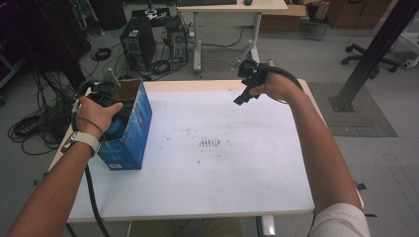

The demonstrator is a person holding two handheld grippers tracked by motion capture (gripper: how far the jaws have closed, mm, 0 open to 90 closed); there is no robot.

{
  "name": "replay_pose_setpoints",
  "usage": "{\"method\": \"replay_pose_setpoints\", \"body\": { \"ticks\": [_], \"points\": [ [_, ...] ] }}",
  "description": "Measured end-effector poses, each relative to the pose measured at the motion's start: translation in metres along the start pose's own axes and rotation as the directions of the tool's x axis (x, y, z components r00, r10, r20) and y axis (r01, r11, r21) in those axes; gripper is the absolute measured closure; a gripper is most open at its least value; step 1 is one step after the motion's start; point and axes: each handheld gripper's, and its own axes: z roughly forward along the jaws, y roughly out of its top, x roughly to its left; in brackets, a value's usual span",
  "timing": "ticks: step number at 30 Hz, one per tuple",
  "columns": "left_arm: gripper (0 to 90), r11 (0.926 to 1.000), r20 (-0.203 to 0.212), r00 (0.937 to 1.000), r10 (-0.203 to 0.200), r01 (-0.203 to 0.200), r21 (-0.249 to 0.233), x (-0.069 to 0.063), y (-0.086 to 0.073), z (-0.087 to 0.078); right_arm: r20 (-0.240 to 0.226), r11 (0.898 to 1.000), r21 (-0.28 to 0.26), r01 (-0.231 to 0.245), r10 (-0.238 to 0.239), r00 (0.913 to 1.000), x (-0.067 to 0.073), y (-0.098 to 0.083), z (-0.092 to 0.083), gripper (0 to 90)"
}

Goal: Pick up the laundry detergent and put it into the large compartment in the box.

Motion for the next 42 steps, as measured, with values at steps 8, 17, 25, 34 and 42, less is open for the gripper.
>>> {"method": "replay_pose_setpoints", "body": {
  "ticks": [8, 17, 25, 34, 42],
  "points": [
    [29.6, 1.0000, 0.000, 1.0000, 0.009, -0.009, 0.002, -0.0008, 0.0006, 0.0007, -0.001, 1.000, 0.000, 0.000, 0.000, 1.0000, 0.0004, 0.0000, 0.0003, 11.4],
    [24.6, 0.9992, -0.024, 0.9991, 0.036, -0.036, 0.015, -0.0057, 0.0013, 0.0019, 0.000, 1.000, -0.001, 0.003, -0.003, 1.0000, 0.0012, 0.0003, -0.0006, 11.3],
    [23.8, 0.9984, -0.032, 0.9980, 0.054, -0.053, 0.022, -0.0077, 0.0008, 0.0017, 0.002, 1.000, -0.001, 0.003, -0.003, 1.0000, 0.0020, -0.0003, -0.0020, 11.3],
    [22.9, 0.9982, -0.028, 0.9980, 0.057, -0.057, 0.017, -0.0080, 0.0002, 0.0005, 0.002, 1.000, -0.006, 0.004, -0.004, 1.0000, 0.0027, -0.0005, -0.0027, 11.4],
    [22.8, 0.9982, -0.040, 0.9975, 0.059, -0.059, 0.010, -0.0095, -0.0004, -0.0008, 0.001, 1.000, -0.007, 0.000, 0.000, 1.0000, 0.0029, -0.0021, -0.0027, 11.4]
  ]
}}
